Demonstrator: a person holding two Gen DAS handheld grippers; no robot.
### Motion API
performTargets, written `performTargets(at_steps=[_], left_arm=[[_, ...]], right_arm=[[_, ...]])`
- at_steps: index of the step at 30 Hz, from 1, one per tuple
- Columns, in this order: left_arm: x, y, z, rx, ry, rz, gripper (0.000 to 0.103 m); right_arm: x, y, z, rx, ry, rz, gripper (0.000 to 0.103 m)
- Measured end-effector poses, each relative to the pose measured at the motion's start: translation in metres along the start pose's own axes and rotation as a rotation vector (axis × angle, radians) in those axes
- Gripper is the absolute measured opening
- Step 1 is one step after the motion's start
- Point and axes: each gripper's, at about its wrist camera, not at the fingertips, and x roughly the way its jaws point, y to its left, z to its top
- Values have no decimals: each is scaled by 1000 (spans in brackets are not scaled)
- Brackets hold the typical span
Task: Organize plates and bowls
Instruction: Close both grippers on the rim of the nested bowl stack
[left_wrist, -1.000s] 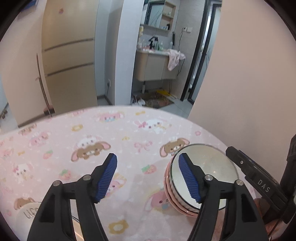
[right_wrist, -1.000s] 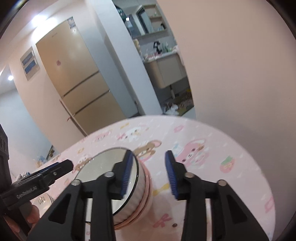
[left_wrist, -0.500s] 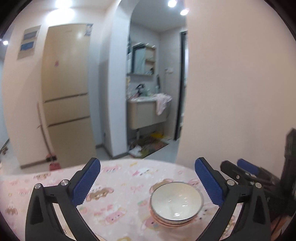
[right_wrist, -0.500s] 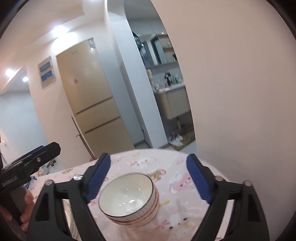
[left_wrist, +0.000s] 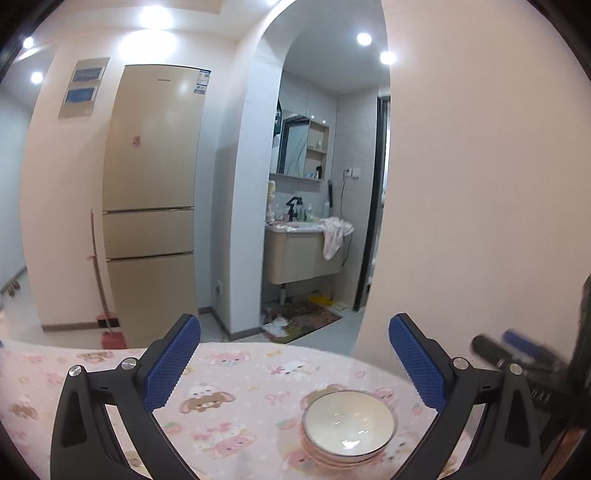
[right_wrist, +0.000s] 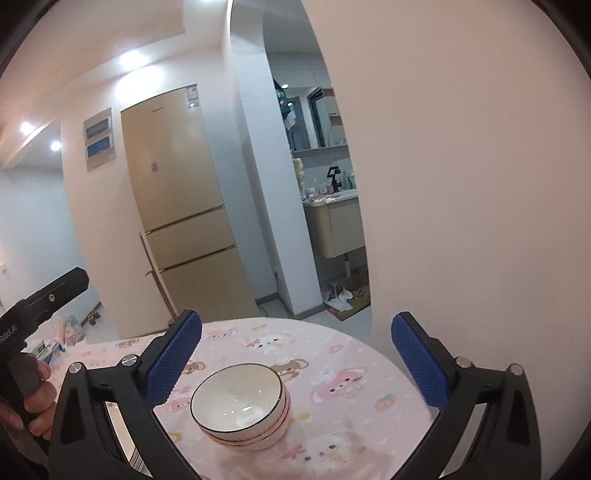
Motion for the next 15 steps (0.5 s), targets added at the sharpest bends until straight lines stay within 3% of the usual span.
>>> performTargets(at_steps=[4, 7, 9, 12, 15], left_arm=[[9, 11, 1, -25, 51, -8, 103], [25, 24, -3, -92, 142, -110, 103], [33, 30, -8, -116, 162, -106, 103], [52, 30, -18, -117, 233, -110, 103], [71, 31, -33, -141, 317, -114, 103]], right_arm=[[3, 1, 7, -37, 36, -40, 103], [18, -3, 7, -5, 154, 40, 102], [30, -10, 0, 58, 236, 97, 100], [55, -13, -13, 139, 362, 166, 88], [76, -13, -32, 182, 438, 166, 74]])
